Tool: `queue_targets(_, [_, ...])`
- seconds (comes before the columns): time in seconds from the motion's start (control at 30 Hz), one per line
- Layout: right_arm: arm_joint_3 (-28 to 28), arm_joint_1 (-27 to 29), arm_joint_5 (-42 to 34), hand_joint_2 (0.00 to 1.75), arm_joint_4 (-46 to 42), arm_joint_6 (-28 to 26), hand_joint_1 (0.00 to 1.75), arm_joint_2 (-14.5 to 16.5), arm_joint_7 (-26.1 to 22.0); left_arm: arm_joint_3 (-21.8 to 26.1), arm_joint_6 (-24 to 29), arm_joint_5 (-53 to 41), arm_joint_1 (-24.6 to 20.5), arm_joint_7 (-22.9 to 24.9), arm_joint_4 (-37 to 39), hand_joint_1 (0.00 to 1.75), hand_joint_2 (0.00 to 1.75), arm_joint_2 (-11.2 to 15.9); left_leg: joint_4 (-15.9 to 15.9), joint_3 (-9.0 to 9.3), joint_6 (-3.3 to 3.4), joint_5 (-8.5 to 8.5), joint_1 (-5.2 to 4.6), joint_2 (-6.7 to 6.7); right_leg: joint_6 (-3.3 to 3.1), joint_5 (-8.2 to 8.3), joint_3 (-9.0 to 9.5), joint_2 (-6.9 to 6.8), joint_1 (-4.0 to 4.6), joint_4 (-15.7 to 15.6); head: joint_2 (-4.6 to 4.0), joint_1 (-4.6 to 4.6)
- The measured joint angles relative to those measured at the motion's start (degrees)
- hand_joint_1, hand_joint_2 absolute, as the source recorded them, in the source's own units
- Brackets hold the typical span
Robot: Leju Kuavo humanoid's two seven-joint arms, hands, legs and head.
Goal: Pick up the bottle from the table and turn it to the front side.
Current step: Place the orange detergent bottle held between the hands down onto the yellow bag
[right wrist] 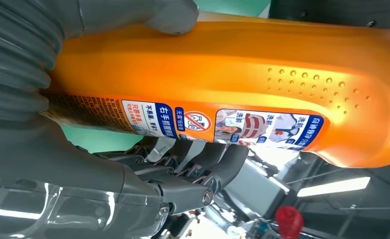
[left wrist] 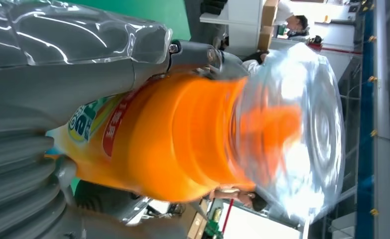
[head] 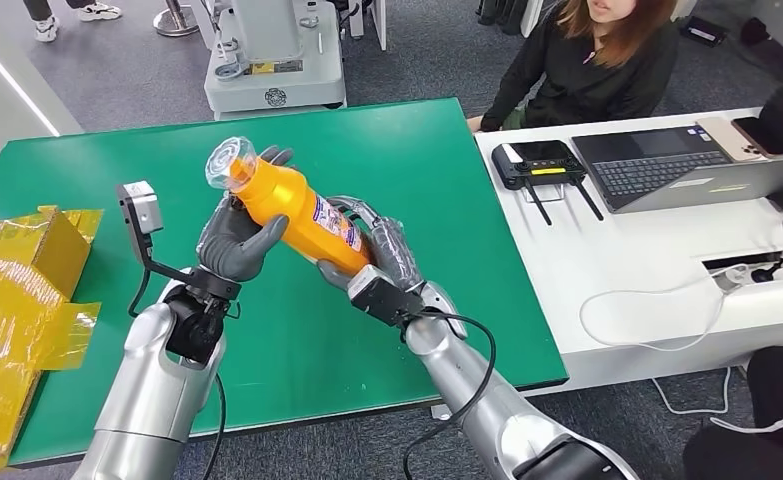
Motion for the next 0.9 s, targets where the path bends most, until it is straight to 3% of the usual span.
queue_targets(0.77, [2.0, -0.9, 0.8, 1.75, 0.3, -0.7, 1.75, 0.6, 1.4, 0.0, 0.0, 4.5, 0.3, -0.1, -0.2, 1.75, 1.75, 0.7, 0.0, 0.0, 0.0, 0.0, 0.0, 0.0, 0.0, 0.0, 0.0, -0.01, 0.0, 0.0, 0.0, 0.0])
queue_targets(0.83, [2.1, -0.8, 0.5, 1.75, 0.2, -0.5, 1.47, 0.6, 1.3, 0.0, 0.4, 4.3, 0.6, -0.4, -0.7, 1.75, 1.75, 0.7, 0.0, 0.0, 0.0, 0.0, 0.0, 0.0, 0.0, 0.0, 0.0, 0.0, 0.0, 0.0, 0.0, 0.0])
queue_targets(0.9, [2.1, -0.8, -0.2, 1.75, 0.1, -0.3, 0.6, 0.6, 1.1, 0.0, 0.9, 4.1, 1.1, -0.6, -1.3, 1.75, 1.75, 0.8, 0.0, 0.0, 0.0, 0.0, 0.0, -0.01, 0.0, 0.0, 0.0, -0.01, 0.0, 0.0, 0.0, 0.0])
